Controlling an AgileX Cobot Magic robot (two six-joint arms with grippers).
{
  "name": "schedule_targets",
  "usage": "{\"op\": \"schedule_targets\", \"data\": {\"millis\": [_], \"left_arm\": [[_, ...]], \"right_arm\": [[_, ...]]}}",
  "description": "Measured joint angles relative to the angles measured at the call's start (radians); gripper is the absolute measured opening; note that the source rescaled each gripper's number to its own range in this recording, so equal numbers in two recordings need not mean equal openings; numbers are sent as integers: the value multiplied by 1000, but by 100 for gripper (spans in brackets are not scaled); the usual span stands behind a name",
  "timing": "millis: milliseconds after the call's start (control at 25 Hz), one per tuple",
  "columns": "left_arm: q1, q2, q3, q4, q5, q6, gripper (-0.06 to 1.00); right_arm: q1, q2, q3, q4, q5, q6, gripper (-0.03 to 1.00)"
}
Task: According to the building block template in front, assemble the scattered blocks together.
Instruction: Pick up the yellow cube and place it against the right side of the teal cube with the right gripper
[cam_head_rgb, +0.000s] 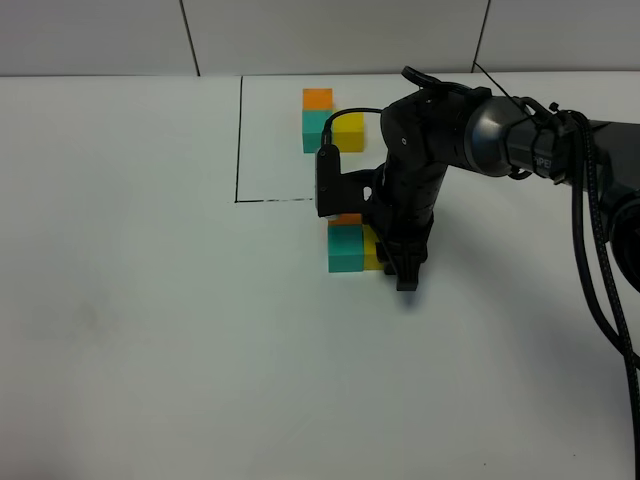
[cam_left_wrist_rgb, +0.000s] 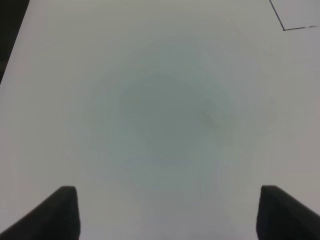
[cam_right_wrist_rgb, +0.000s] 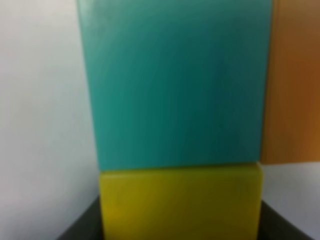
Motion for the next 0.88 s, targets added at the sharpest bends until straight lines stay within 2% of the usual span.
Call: {"op": "schedule_targets", "data": {"millis": [880], "left_arm": [[0, 0, 0, 0, 0, 0, 65]], "right_arm": [[0, 2, -3, 24, 0, 7, 0]]}}
